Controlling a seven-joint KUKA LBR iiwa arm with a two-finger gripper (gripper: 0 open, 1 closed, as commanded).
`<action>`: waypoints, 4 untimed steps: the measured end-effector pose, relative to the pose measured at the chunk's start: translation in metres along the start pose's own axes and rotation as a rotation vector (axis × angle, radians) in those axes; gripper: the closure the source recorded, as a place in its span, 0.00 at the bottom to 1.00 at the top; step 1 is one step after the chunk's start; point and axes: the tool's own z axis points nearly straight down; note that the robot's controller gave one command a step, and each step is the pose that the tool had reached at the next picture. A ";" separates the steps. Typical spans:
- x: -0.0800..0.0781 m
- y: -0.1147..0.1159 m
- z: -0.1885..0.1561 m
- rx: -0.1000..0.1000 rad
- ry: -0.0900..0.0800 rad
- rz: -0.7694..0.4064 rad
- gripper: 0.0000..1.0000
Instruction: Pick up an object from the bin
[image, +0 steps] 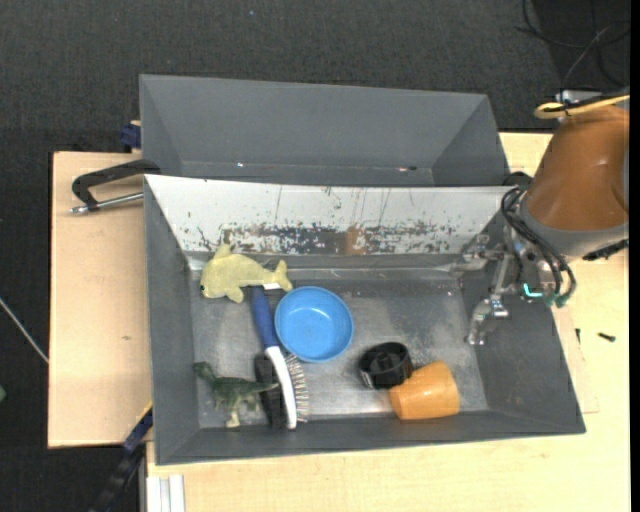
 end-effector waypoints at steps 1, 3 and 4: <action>0.010 0.065 0.060 -0.003 -0.002 0.283 0.00; 0.072 0.192 0.033 0.000 -0.008 0.337 0.00; 0.035 0.237 0.075 0.003 -0.011 0.245 0.00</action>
Offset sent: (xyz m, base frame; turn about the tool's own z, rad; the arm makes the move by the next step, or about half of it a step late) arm -0.0103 0.0618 -0.0587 0.2866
